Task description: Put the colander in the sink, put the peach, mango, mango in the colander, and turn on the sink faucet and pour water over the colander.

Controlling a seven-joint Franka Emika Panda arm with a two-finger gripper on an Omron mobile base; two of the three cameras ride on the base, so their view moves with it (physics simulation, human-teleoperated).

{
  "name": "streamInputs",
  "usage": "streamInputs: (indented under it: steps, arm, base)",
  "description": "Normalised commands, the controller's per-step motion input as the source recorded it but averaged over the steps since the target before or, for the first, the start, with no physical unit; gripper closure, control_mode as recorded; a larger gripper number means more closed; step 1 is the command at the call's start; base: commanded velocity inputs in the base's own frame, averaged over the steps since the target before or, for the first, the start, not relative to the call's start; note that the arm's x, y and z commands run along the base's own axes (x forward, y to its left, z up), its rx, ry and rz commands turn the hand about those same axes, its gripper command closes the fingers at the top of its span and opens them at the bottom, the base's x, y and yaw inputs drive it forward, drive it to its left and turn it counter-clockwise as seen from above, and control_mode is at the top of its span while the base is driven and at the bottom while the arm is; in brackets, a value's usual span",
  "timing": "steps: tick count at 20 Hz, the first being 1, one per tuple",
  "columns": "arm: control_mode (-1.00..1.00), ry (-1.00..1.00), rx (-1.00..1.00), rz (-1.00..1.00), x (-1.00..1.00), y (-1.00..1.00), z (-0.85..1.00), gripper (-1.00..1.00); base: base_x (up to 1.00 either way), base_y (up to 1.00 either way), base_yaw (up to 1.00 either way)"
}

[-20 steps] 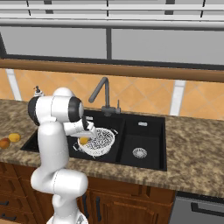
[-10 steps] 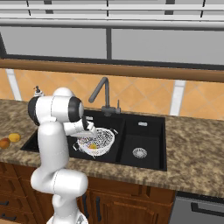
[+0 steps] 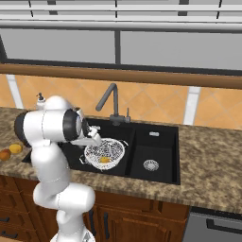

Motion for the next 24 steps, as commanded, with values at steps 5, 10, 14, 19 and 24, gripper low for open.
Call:
streamInputs:
  steps: [5, 10, 14, 19, 24]
  arm:
    - [-1.0, 0.0, 0.0, -0.07, -0.61, 0.0, 0.82, -1.0]
    - [-1.0, 0.0, 0.02, -0.08, -0.72, 0.0, 0.78, -1.0]
    - [-1.0, 0.0, 0.04, -0.06, -0.7, 0.08, 0.58, -1.0]
    - [-1.0, 0.02, 0.06, -0.01, -0.45, 0.38, 0.56, -1.0]
    - [-1.0, 0.05, 0.03, 0.07, -0.15, 0.73, 0.24, -1.0]
  base:
    - [0.0, 0.0, 0.0]
    - [0.0, 0.0, 0.0]
    - [0.0, 0.0, 0.0]
    - [0.0, 0.0, 0.0]
    - [0.0, 0.0, 0.0]
